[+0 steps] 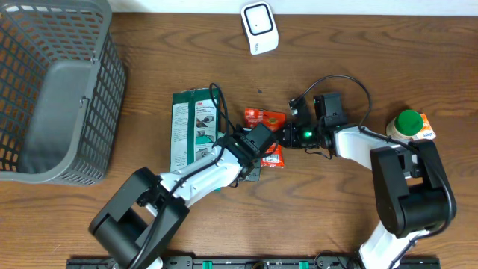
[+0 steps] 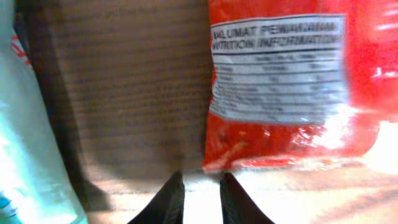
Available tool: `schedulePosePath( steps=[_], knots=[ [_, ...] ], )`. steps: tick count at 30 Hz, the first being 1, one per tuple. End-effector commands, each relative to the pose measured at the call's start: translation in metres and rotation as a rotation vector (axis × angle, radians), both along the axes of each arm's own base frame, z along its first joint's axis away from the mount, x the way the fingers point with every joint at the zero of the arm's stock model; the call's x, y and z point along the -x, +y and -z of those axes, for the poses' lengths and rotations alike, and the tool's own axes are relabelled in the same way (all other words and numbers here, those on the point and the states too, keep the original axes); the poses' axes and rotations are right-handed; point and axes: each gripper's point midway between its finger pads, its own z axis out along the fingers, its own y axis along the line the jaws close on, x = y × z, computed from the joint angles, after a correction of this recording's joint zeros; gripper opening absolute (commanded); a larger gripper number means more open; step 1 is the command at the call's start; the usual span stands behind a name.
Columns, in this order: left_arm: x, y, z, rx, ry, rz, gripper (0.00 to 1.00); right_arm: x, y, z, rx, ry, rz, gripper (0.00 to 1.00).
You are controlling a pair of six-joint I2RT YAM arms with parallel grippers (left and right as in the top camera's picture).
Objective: Scan the item barcode
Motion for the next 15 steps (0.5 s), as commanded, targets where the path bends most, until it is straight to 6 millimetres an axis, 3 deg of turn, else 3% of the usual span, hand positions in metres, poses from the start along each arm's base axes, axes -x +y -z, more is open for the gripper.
schedulePosePath(
  steps=[1, 5, 8, 12, 15],
  knots=[
    [-0.016, -0.014, -0.055, 0.106, -0.116, 0.003, 0.24, -0.007, -0.011, -0.024, 0.086, -0.131, -0.006, 0.01],
    [-0.022, -0.013, -0.106, 0.199, -0.216, -0.011, 0.24, -0.007, -0.016, -0.055, 0.108, -0.21, -0.006, 0.01],
    [-0.024, 0.005, -0.139, 0.243, -0.271, -0.052, 0.24, -0.004, -0.013, -0.078, 0.077, -0.255, -0.015, 0.01],
    [-0.025, 0.048, -0.171, 0.254, -0.316, -0.147, 0.24, -0.002, -0.009, -0.102, 0.038, -0.305, -0.024, 0.01],
    [-0.026, 0.095, -0.185, 0.228, -0.341, -0.258, 0.24, -0.001, -0.008, -0.11, 0.017, -0.304, -0.01, 0.01]
  ],
)
